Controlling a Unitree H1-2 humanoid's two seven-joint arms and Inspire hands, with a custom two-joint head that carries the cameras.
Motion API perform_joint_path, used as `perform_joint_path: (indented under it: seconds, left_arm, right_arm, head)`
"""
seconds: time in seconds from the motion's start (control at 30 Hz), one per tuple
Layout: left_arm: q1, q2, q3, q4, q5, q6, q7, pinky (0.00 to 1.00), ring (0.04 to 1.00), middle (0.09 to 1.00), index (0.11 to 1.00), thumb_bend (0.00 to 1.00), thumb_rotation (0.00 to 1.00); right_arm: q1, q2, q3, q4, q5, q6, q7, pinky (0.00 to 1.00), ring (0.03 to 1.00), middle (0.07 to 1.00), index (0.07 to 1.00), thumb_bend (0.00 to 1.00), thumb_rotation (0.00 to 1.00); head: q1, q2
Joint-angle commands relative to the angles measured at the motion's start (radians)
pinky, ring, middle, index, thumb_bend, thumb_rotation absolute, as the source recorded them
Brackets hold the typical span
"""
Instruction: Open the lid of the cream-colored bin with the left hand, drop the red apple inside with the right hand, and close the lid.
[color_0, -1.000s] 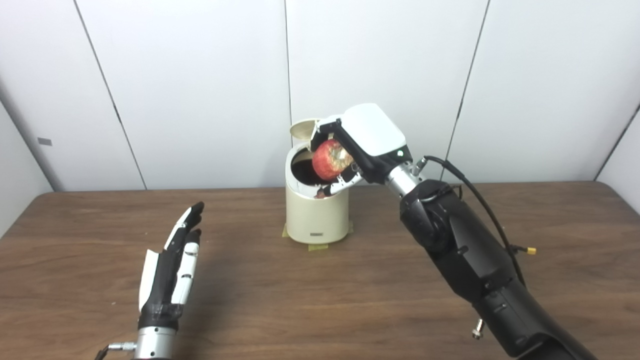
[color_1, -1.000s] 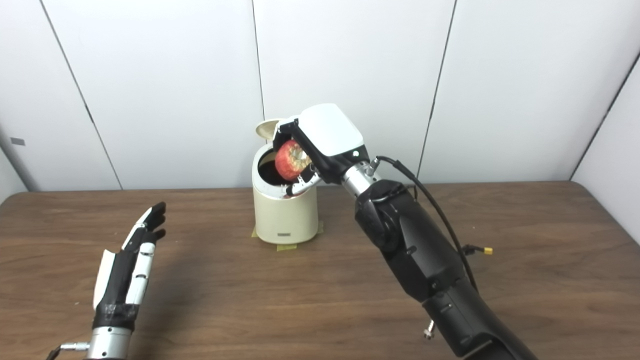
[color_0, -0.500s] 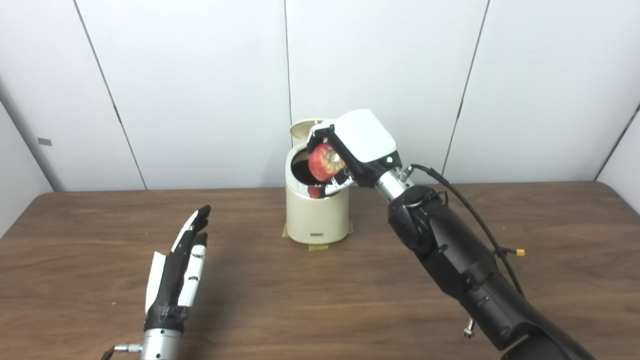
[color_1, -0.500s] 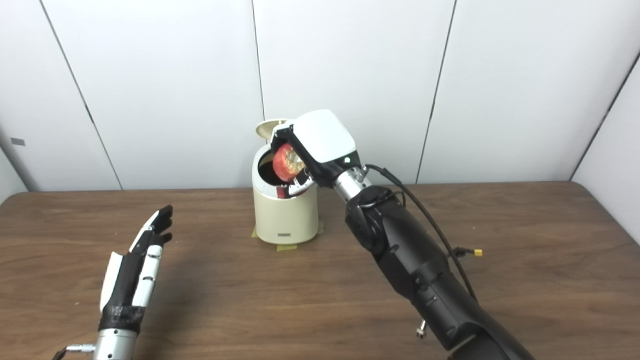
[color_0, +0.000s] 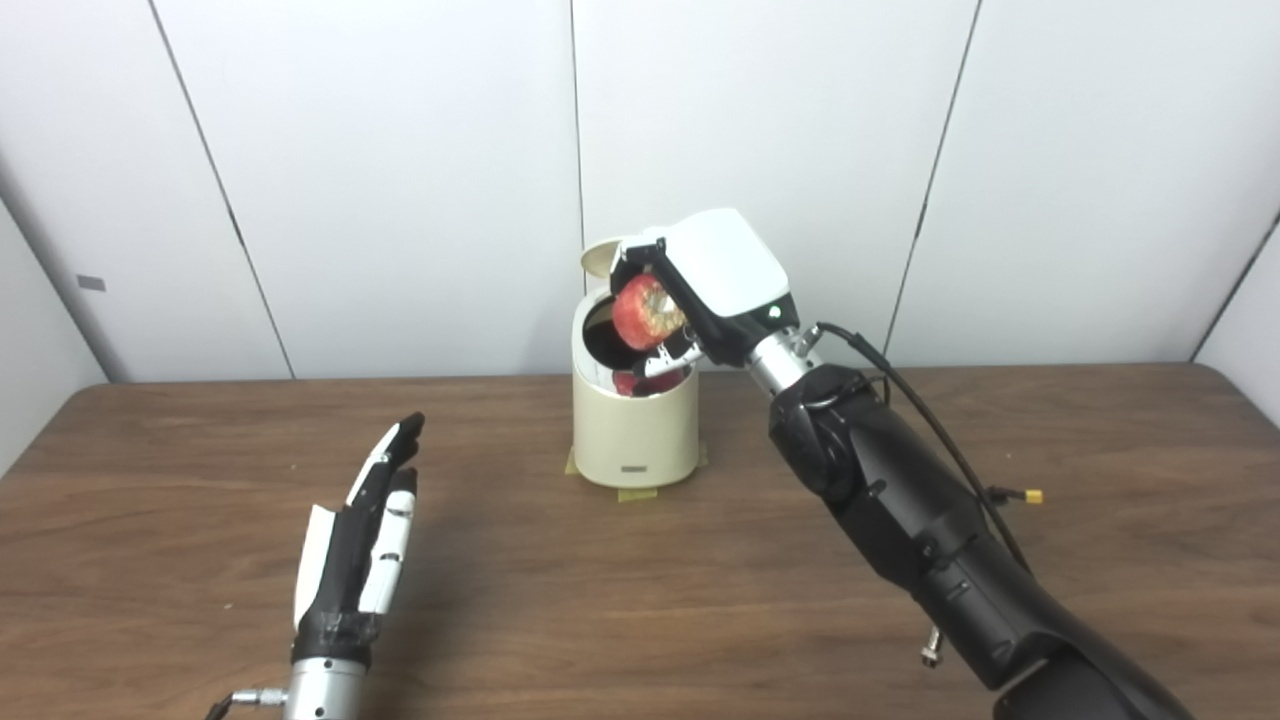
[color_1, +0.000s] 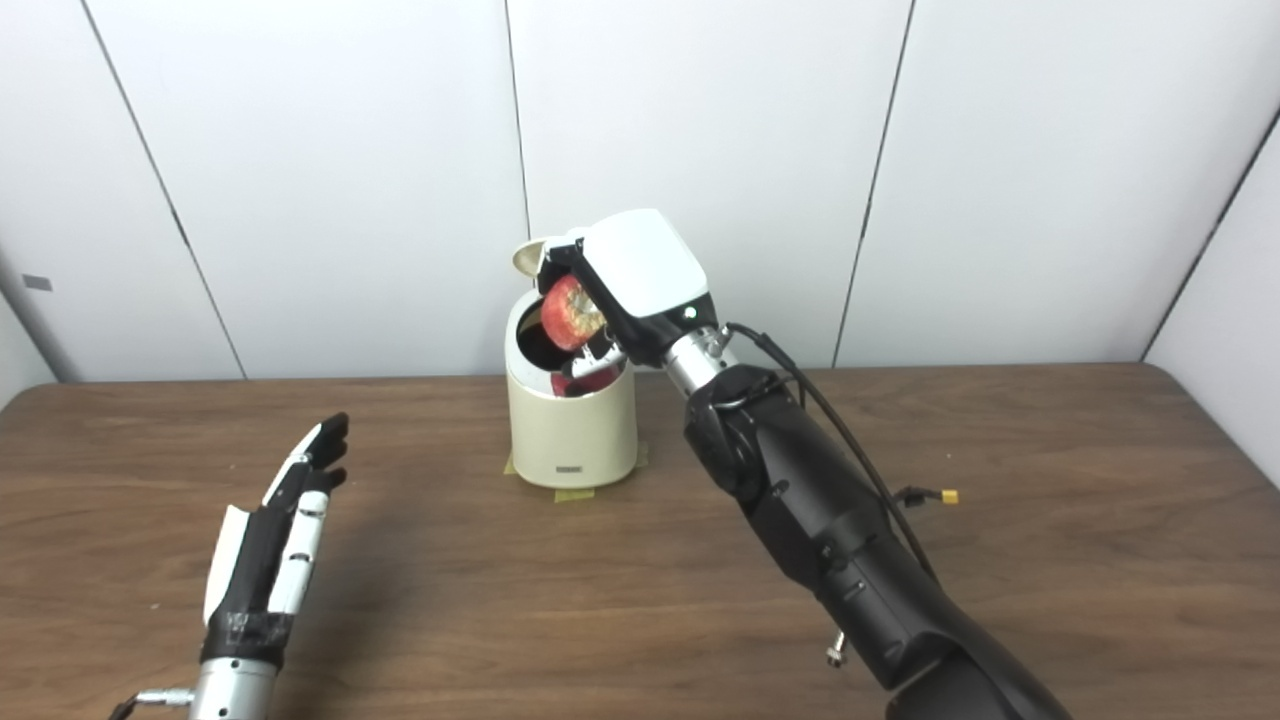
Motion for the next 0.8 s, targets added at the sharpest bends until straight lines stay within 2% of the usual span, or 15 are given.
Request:
perform_joint_path:
  seconds: [0.0,0.27,0.47,0.57,0.63,0.77]
  left_arm:
    - [0.034,-0.030,-0.015,0.021,0.006,-0.022,0.005,0.89,0.927,0.935,0.919,0.22,0.97]
    - [0.035,-0.031,-0.019,0.021,0.004,-0.021,0.004,0.87,0.920,0.932,0.917,0.21,0.93]
    - [0.034,-0.028,-0.022,0.019,0.008,-0.023,0.003,0.87,0.917,0.928,0.913,0.20,0.90]
    - [0.035,-0.028,-0.024,0.012,0.008,-0.010,0.001,0.88,0.921,0.928,0.914,0.20,0.89]
    - [0.035,-0.027,-0.026,0.007,0.021,0.006,0.003,0.88,0.921,0.925,0.913,0.19,0.89]
    - [0.036,-0.027,-0.028,0.002,0.025,0.014,0.002,0.88,0.917,0.921,0.910,0.19,0.88]
  right_arm:
    - [-0.074,-0.002,-0.004,-0.015,0.001,0.002,-0.029,0.33,0.431,0.567,0.460,0.51,0.00]
    - [-0.074,-0.002,-0.003,-0.008,0.003,0.018,-0.020,0.34,0.435,0.567,0.464,0.51,0.00]
    - [-0.071,-0.003,0.000,-0.025,-0.009,0.048,-0.001,0.40,0.442,0.556,0.479,0.51,0.00]
    - [-0.070,-0.005,0.002,-0.037,-0.006,0.057,0.011,0.42,0.505,0.554,0.477,0.52,0.00]
    - [-0.069,-0.007,0.005,-0.045,-0.009,0.062,0.019,0.44,0.531,0.593,0.486,0.52,0.09]
    - [-0.070,-0.009,0.010,-0.046,-0.020,0.064,0.013,0.46,0.554,0.623,0.489,0.52,0.13]
  head:
    - [0.000,0.001]
    - [0.000,0.004]
    - [0.000,0.003]
    - [-0.003,0.003]
    - [-0.003,0.003]
    - [-0.003,0.003]
